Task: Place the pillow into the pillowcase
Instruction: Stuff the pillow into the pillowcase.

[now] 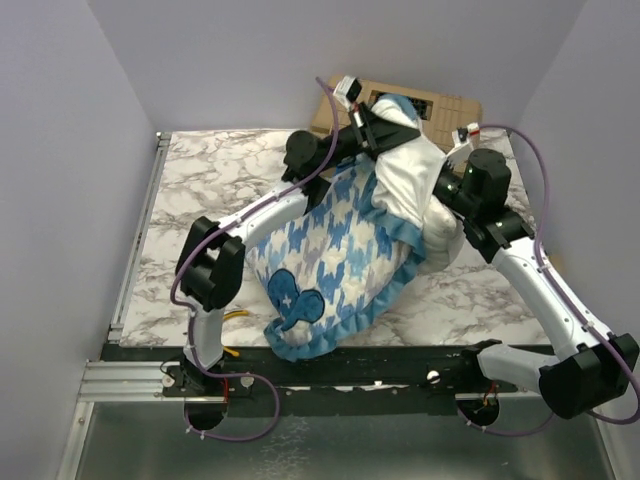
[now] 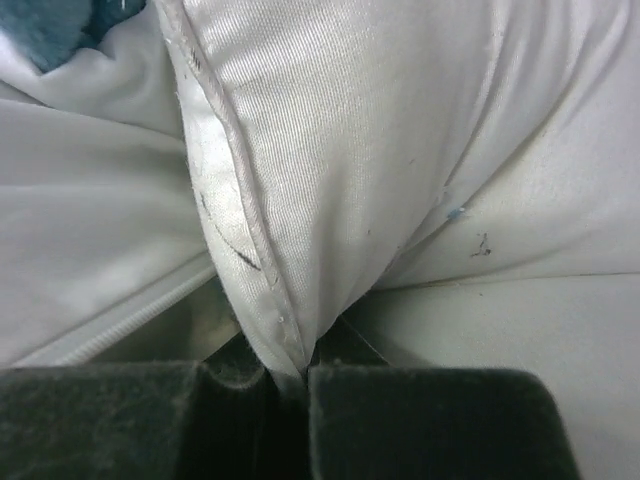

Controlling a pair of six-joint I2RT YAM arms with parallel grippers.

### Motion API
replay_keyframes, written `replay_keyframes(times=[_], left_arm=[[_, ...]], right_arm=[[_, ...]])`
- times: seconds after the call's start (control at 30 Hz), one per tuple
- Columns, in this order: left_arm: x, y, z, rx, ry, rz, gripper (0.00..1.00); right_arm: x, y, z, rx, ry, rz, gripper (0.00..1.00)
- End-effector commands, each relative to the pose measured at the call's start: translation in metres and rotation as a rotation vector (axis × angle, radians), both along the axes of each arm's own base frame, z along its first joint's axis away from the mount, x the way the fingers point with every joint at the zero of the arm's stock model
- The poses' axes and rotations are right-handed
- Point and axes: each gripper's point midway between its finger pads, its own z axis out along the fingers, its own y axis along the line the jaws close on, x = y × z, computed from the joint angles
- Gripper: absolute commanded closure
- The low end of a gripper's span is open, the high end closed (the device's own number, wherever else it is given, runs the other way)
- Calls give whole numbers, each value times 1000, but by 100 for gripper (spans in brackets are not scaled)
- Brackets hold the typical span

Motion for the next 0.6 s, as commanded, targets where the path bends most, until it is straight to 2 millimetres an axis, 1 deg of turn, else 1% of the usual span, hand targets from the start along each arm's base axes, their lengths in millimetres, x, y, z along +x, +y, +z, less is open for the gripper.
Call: replay_keyframes(times=[0.0, 0.07, 0.13, 0.17, 0.2, 0.23, 0.27, 0.3, 0.33, 0.37, 0.47, 0.57], left_arm=[[-39, 106, 58, -319, -110, 188, 100], [-46, 131, 57, -386, -129, 236, 100], [-54, 150, 61, -449, -148, 231, 100], [-59, 155, 64, -473, -154, 202, 100], [-64, 160, 68, -498, -173, 180, 100], [-74, 169, 74, -556, -200, 144, 100], [-78, 174, 74, -596, -220, 118, 100], [-81, 176, 76, -608, -230, 90, 100], [-78, 174, 76, -591, -222, 77, 100], [-76, 169, 73, -560, -213, 71, 100], [-54, 148, 50, -432, -134, 119, 100], [-23, 130, 21, -300, -11, 214, 100]], right_arm=[[-23, 15, 12, 155, 30, 139, 100], [-23, 15, -2, 162, 58, 146, 100], [-22, 17, -25, 131, 120, 156, 100], [-21, 17, -37, 114, 153, 152, 100], [-20, 16, -44, 104, 162, 146, 100], [-20, 15, -52, 93, 173, 141, 100], [-19, 15, -56, 88, 181, 137, 100], [-19, 14, -57, 87, 182, 135, 100], [-19, 14, -55, 93, 168, 136, 100], [-20, 14, -48, 103, 144, 143, 100], [-23, 20, -23, 128, 73, 194, 100], [-33, 29, -8, 173, 45, 288, 97]])
